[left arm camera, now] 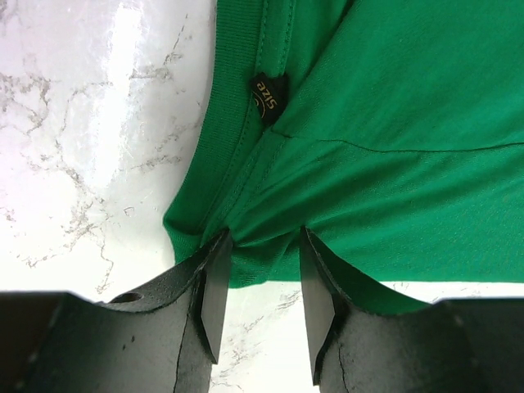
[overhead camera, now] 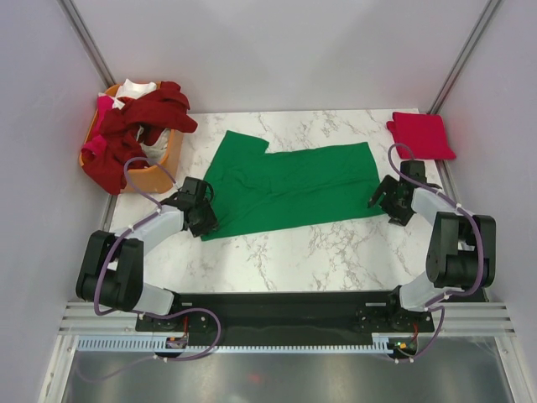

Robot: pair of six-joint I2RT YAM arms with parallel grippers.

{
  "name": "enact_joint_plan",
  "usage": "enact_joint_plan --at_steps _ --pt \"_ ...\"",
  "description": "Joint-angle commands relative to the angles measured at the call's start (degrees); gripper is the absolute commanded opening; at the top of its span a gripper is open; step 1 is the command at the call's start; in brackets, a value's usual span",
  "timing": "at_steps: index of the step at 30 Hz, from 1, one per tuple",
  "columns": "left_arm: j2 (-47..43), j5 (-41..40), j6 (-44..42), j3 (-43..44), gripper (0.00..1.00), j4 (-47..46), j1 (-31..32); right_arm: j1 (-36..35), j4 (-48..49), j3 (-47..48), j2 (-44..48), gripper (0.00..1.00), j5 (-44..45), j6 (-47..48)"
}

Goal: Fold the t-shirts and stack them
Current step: Fold the tshirt

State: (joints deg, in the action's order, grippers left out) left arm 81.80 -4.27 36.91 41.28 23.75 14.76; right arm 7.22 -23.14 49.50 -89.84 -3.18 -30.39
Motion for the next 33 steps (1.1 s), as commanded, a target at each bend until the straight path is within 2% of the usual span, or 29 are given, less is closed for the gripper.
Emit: enact_joint_plan --at_steps 1,4,5,10,11,13,14,16,20,26,33 --pt "-1.12 -1.62 1.33 -0.76 0.47 1.65 0.0 -0.11 2.31 0.87 -0.16 0.86 2.21 -0.63" --pt "-0.68 -1.7 1.33 -0.5 0.47 1.57 0.0 0.69 3.44 0.25 -0.77 0.78 2.04 -0.72" --pt "-0.42 -1.7 1.24 -0.41 0.47 1.56 0.09 0.77 3.8 0.08 -1.12 0.71 1.86 -0.9" --pt "0.29 -1.09 1.33 -0.32 0.47 1.3 0.0 1.21 5.82 -0.37 -3.32 0.49 2.83 -1.42" --pt "0.46 -1.18 1.24 -0.32 0.47 1.21 0.0 1.56 6.0 -0.28 -3.76 0.39 2.83 -1.51" --pt "0.38 -0.91 1.24 -0.32 0.47 1.21 0.0 1.83 6.35 -0.01 -3.93 0.31 2.92 -1.6" --pt "0.47 -0.83 1.24 -0.32 0.47 1.13 -0.09 2.09 6.35 0.16 -3.94 0.18 3.87 -1.51" --pt "0.38 -0.56 1.41 -0.49 0.45 1.21 0.09 2.18 6.35 -0.01 -3.59 0.0 3.27 -1.16" --pt "-1.2 1.46 3.08 -2.51 0.42 1.21 0.09 2.18 5.91 -2.47 0.18 0.0 -0.77 -0.46" --pt "-11.91 6.55 7.04 -8.05 0.42 2.35 0.09 4.8 -0.85 -7.74 11.68 0.0 0.55 -2.39" --pt "-25.62 10.86 10.46 -10.87 0.43 10.26 1.14 10.7 -14.1 -10.47 25.67 0.0 -1.66 -4.15"
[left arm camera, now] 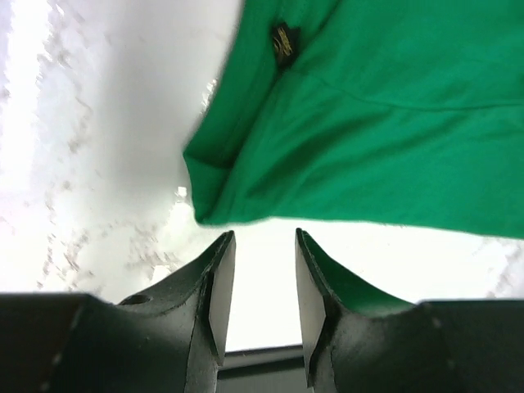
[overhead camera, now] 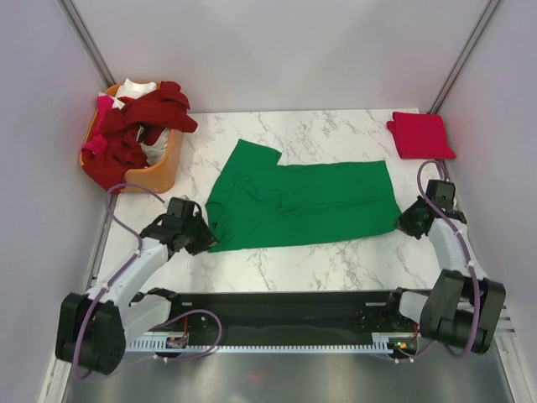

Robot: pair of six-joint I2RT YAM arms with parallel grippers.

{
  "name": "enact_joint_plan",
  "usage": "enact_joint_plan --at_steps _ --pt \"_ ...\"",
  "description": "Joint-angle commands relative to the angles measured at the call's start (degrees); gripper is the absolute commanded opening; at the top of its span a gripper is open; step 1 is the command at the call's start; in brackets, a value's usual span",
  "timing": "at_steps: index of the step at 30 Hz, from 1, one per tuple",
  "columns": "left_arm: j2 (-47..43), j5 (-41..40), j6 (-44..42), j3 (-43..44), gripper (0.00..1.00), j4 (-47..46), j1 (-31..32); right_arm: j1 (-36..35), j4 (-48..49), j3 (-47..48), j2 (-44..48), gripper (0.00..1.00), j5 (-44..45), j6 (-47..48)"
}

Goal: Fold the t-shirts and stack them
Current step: Fold the tshirt

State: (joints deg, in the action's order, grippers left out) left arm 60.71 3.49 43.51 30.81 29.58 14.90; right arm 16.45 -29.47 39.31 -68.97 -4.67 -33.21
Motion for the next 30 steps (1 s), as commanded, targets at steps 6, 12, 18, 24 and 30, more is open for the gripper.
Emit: enact_joint_plan --at_steps 6,12,18,24,30 --pt "-12.27 7.75 8.17 -0.57 0.47 9.87 4.17 3.85 -18.07 1.03 12.27 0.25 1.68 -2.73" --pt "-18.6 7.69 7.56 4.41 0.64 17.42 4.44 3.94 -21.32 1.64 16.23 0.98 -0.09 -2.3" --pt "-7.59 0.47 -2.71 19.44 0.76 14.28 4.53 3.94 -11.49 6.91 16.34 0.98 -6.31 -3.0" --pt "13.53 -0.23 -14.31 38.34 0.76 1.02 4.35 2.36 -5.86 18.86 2.45 0.98 -12.71 -0.1" --pt "41.56 3.52 -21.27 61.89 0.72 -5.06 1.64 -0.45 -0.06 17.82 2.43 0.98 -15.81 -0.1"
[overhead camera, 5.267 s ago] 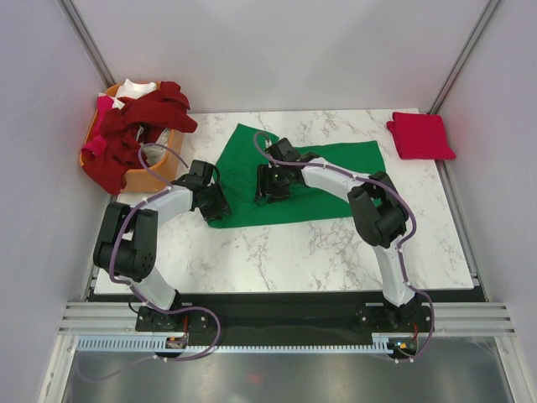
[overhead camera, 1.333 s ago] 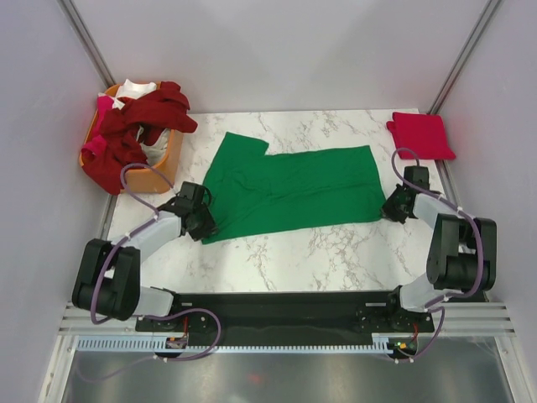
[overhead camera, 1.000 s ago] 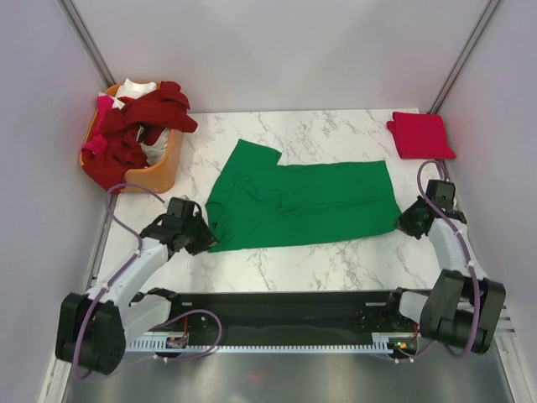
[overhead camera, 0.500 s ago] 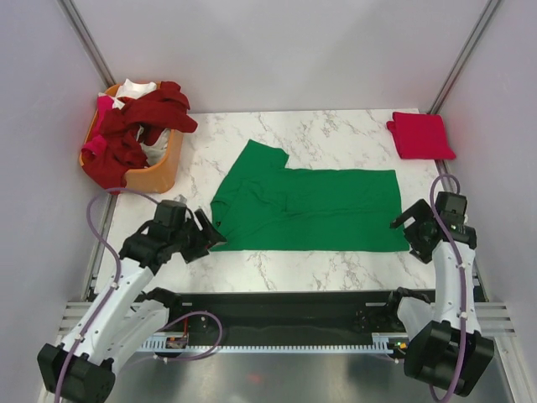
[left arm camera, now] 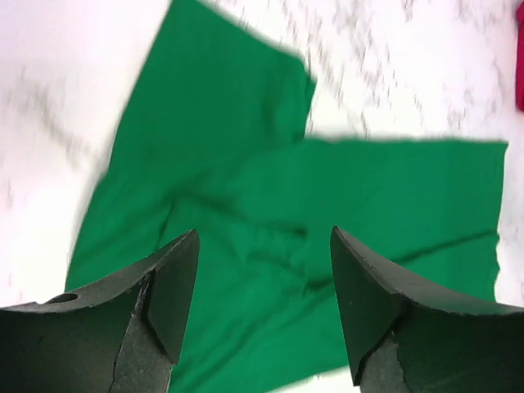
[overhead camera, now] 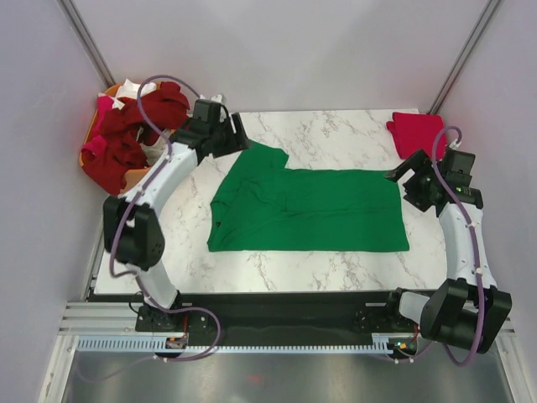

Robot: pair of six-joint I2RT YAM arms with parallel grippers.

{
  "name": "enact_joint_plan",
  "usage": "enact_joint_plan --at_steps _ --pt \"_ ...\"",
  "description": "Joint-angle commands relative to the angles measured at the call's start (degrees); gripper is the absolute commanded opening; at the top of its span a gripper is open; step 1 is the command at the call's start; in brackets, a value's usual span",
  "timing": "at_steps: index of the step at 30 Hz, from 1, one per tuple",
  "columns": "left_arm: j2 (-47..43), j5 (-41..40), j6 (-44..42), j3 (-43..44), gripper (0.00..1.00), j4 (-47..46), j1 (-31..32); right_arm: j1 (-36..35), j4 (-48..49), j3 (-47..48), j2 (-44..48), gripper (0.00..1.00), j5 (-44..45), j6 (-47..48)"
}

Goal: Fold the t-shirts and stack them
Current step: Fold the tshirt

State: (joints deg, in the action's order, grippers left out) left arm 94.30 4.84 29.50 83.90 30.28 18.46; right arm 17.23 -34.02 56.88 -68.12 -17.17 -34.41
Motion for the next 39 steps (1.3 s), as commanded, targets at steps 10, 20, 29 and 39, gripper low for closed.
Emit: enact_joint_plan --at_steps 10,20,29,39 --pt "40.33 15.19 -6.48 40.01 0.8 -5.76 -8.26 -4.84 4.58 -4.32 3.87 0.98 -5.51 2.86" --pt "52.65 21.7 1.52 47.15 0.81 -5.76 -8.79 -6.16 5.02 -3.62 2.82 0.98 -5.86 3.04" --pt "57.48 26.09 6.18 48.55 0.77 -5.94 -8.09 -6.69 4.84 -3.45 2.64 0.98 -5.95 3.12" --pt "56.87 24.08 5.58 47.94 0.4 -6.46 -7.74 -7.12 5.37 -4.41 1.76 0.98 -3.31 3.74"
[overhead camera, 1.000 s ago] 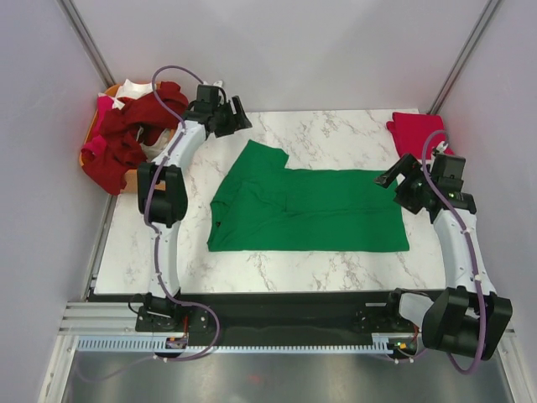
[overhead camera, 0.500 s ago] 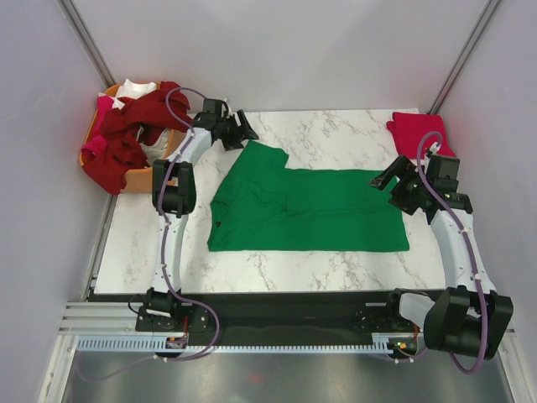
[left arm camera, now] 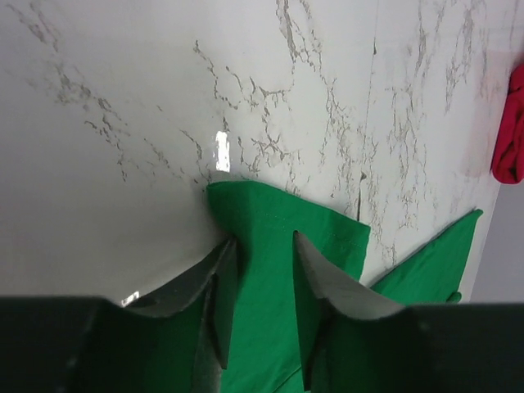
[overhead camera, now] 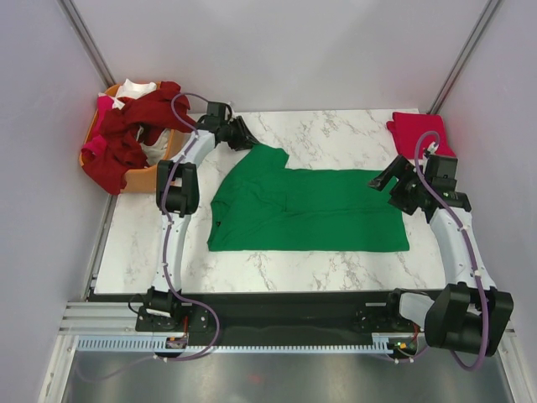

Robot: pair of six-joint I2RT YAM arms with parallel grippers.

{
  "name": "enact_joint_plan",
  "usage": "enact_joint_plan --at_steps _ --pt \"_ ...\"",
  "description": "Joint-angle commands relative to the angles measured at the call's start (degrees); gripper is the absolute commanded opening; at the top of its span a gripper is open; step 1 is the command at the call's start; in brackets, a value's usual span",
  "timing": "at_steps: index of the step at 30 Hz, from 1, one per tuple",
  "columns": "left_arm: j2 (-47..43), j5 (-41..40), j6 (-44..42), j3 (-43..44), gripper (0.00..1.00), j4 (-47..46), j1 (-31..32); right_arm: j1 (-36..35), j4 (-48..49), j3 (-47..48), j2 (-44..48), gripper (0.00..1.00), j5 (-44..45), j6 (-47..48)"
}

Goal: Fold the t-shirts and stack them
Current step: Fold the tshirt

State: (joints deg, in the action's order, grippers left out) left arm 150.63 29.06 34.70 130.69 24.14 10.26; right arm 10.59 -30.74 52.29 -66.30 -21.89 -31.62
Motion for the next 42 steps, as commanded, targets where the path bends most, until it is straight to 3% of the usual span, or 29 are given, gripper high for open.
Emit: enact_joint_plan --at_steps 1,2,4,5,6,12,19,22,33,39,42 --pt "0.28 -0.23 -0.24 1.23 0.37 -0.67 0.37 -1.09 2.7 -0.26 -0.23 0.98 1.93 0.68" --pt "0.11 -0.32 -0.42 1.4 0.27 -0.76 0.46 -1.62 2.97 -0.44 -0.67 0.98 2.29 0.59" --pt "-0.33 -0.67 -0.77 1.49 0.17 -1.02 0.29 -3.37 3.32 -0.44 -2.42 0.98 4.91 0.68" --pt "-0.68 -0.76 -0.86 1.58 0.03 -1.2 0.29 -3.82 3.67 -0.26 -3.21 0.98 5.71 0.59" --pt "-0.95 -0.93 -0.86 1.49 0.02 -1.2 0.29 -4.0 3.93 -0.17 -5.05 0.98 6.67 0.5" --pt "-3.75 -0.76 -2.0 -0.7 0.02 -1.11 0.37 -4.09 8.5 2.02 -14.8 0.98 11.07 -1.96" --pt "-9.81 -1.11 -3.67 -6.5 0.02 -1.2 0.46 -3.74 7.54 14.82 -27.55 0.98 23.8 3.4" --pt "-12.01 -0.85 -3.76 -8.26 0.02 -1.11 0.46 -1.99 7.01 20.45 -34.14 0.98 23.83 2.97" --pt "-17.03 0.21 -3.58 -13.97 0.02 -1.11 0.9 -0.66 4.99 36.46 -50.85 0.79 28.4 3.84" --pt "-17.56 0.3 -4.11 -14.59 0.02 -1.2 1.08 -0.57 4.55 40.08 -55.6 0.66 29.01 3.84" --pt "-17.39 0.12 -4.11 -14.33 0.02 -1.2 1.08 -0.57 4.55 39.82 -55.95 0.64 29.18 3.75"
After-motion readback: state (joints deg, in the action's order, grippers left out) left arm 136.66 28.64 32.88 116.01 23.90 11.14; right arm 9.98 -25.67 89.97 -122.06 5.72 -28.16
